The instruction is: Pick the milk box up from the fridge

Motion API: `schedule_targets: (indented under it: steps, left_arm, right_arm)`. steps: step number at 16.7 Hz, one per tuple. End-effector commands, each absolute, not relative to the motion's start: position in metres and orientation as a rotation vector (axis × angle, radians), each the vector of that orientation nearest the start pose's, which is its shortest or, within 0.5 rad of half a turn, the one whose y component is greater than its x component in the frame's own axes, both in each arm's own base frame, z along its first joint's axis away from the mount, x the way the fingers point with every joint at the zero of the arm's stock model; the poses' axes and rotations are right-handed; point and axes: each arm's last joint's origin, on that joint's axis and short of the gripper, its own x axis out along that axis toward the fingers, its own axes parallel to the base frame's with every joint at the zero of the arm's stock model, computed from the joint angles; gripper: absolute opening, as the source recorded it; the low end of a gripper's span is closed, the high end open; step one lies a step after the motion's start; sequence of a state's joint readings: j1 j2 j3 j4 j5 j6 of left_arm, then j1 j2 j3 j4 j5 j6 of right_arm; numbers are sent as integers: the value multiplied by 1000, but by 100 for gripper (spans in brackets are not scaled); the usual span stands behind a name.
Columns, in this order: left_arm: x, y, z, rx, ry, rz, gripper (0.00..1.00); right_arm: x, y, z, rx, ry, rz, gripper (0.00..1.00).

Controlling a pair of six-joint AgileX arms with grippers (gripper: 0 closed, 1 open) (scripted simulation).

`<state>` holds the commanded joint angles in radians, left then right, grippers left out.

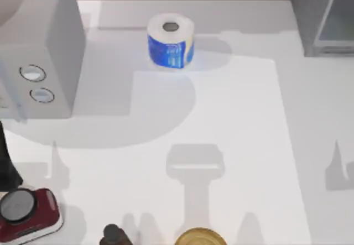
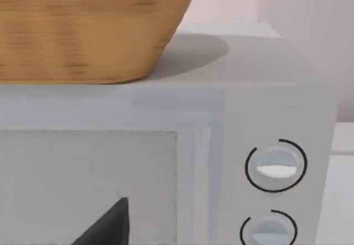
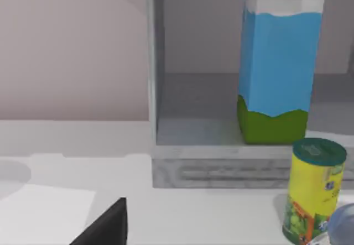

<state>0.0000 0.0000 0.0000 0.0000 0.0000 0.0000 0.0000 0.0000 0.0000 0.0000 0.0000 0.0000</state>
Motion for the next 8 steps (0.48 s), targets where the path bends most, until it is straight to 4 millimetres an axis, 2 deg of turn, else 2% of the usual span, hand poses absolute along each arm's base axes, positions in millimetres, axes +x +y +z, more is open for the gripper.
schedule_targets:
  steps: [4,8]
  left_arm:
    - [106,-1,160,0,0,0,100]
    - [106,-1,160,0,0,0,100]
  right_arm:
    - [106,-1,168,-3,-28,14,100]
    - [111,2,204,-19,-154,117,100]
